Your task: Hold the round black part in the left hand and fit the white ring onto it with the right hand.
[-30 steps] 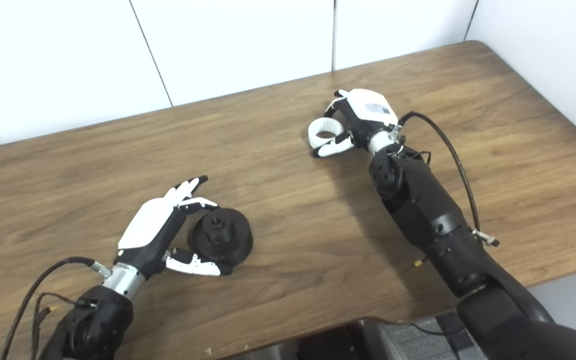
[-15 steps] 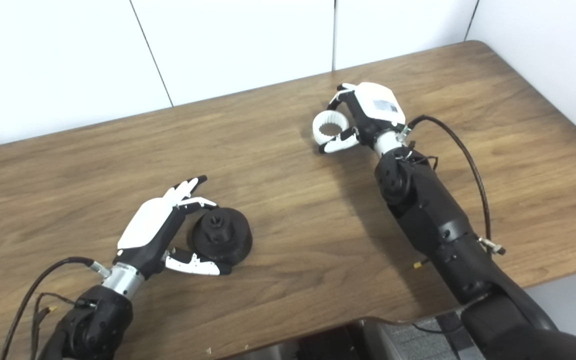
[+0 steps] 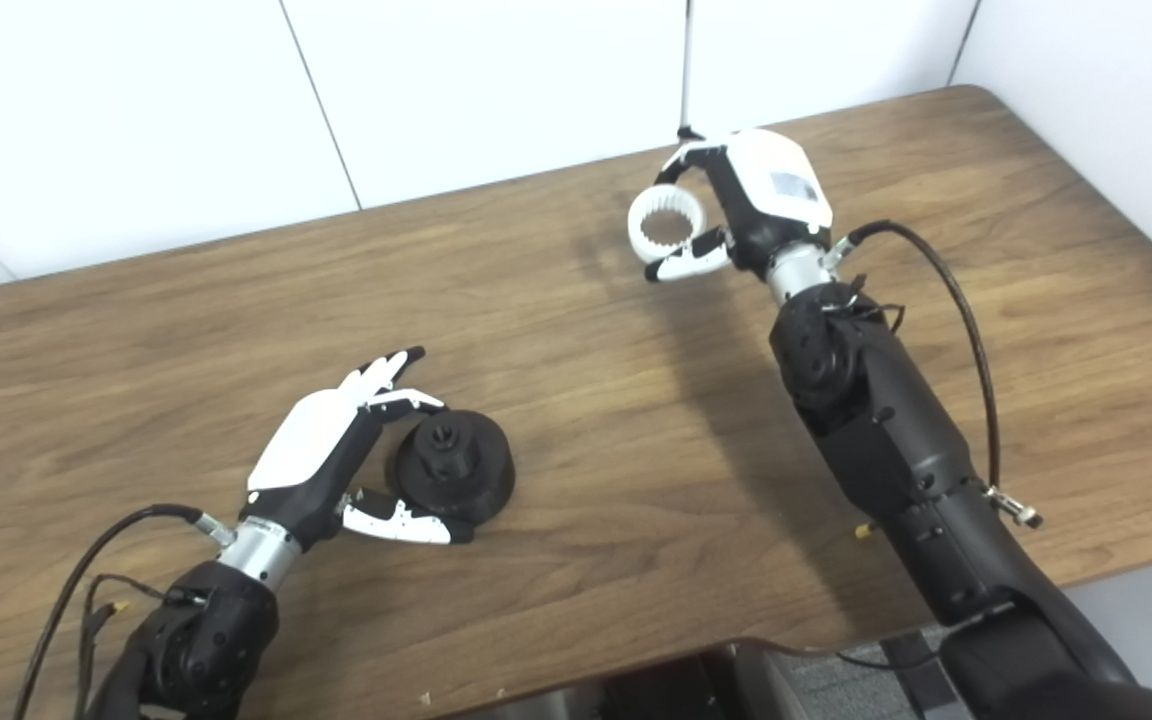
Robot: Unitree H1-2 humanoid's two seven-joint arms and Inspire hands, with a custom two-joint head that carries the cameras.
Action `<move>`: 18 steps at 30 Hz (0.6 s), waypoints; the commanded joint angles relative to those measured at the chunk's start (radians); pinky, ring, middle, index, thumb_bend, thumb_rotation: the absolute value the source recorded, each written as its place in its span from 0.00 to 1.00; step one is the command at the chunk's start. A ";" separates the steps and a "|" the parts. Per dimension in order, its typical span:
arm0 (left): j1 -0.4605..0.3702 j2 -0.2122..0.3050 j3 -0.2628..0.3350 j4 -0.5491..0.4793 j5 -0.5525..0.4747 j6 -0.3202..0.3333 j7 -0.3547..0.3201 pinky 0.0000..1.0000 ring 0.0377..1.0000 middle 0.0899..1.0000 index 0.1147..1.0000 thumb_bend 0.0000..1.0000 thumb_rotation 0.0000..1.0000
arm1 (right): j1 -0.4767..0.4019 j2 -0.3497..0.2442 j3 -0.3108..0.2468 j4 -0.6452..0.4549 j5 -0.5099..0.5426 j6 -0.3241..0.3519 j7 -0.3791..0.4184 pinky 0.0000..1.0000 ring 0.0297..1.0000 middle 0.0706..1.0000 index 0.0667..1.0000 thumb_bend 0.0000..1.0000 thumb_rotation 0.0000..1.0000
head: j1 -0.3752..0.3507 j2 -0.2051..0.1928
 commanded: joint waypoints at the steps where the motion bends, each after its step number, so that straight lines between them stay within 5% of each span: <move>1: -0.027 0.002 0.004 -0.017 0.013 0.009 -0.007 1.00 1.00 1.00 0.56 0.98 0.41 | -0.038 -0.025 -0.020 -0.068 0.001 -0.022 -0.002 0.88 0.86 0.87 0.46 0.52 0.15 | -0.001 0.000; 7: -0.036 -0.001 0.008 -0.018 0.009 0.018 -0.011 1.00 1.00 1.00 0.56 0.99 0.37 | -0.034 -0.020 -0.030 -0.152 0.002 -0.012 0.033 0.91 0.88 0.88 0.46 0.52 0.16 | 0.007 0.002; 14: -0.054 -0.028 -0.009 -0.009 0.036 0.036 -0.010 1.00 1.00 1.00 0.56 0.98 0.40 | -0.009 -0.038 -0.045 -0.168 0.018 -0.061 0.033 0.86 0.86 0.87 0.46 0.52 0.15 | 0.170 0.025; 18: -0.061 -0.045 -0.013 0.001 0.052 0.046 -0.005 1.00 1.00 1.00 0.56 0.98 0.42 | 0.006 -0.038 -0.053 -0.158 0.043 -0.093 0.024 0.82 0.84 0.86 0.46 0.52 0.15 | 0.188 0.029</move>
